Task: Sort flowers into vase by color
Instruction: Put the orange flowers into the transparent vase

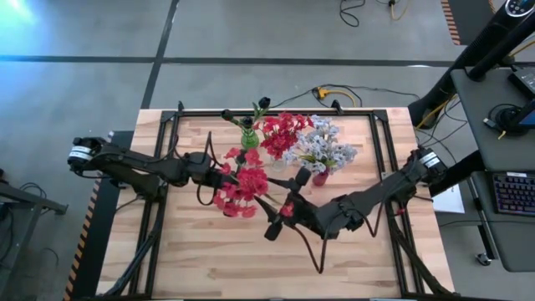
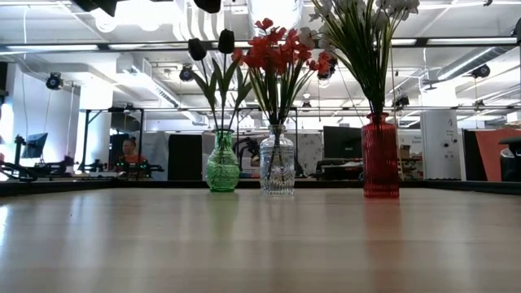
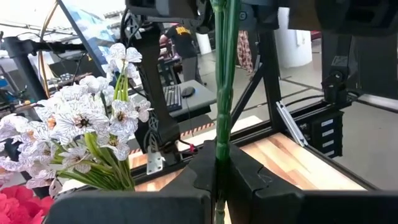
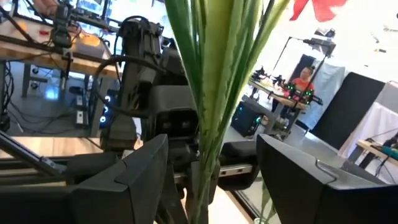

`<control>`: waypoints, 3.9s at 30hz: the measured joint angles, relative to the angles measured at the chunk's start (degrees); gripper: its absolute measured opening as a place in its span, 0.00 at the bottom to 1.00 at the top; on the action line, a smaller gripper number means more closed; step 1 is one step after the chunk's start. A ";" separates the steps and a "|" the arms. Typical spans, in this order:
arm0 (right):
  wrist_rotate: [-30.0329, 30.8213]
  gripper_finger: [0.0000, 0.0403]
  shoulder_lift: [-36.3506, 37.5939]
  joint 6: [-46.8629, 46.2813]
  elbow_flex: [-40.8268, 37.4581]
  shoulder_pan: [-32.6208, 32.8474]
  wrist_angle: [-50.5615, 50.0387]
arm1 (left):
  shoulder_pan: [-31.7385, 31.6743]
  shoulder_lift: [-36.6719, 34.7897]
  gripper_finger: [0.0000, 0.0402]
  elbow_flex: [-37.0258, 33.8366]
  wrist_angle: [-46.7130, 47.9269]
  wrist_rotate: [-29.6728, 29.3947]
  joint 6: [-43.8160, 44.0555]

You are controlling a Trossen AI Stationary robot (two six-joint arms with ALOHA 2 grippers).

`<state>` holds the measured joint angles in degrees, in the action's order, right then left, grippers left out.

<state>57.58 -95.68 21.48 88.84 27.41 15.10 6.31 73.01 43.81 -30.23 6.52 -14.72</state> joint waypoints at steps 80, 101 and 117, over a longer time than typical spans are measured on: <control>-3.67 0.03 0.48 -12.82 -22.04 -13.43 20.13 | 0.19 -40.51 0.65 -13.11 32.64 -16.59 -3.28; 8.48 0.03 -2.72 -9.30 -15.32 -13.77 7.66 | -1.16 -43.53 0.65 -14.51 32.84 -22.36 -5.40; 11.48 0.03 -3.93 -7.35 -15.69 -15.95 8.11 | -1.18 -45.57 0.65 -14.81 34.52 -24.16 -5.84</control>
<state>69.06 -99.61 14.13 73.15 11.46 23.22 5.13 27.44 29.00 4.30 -17.63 -20.56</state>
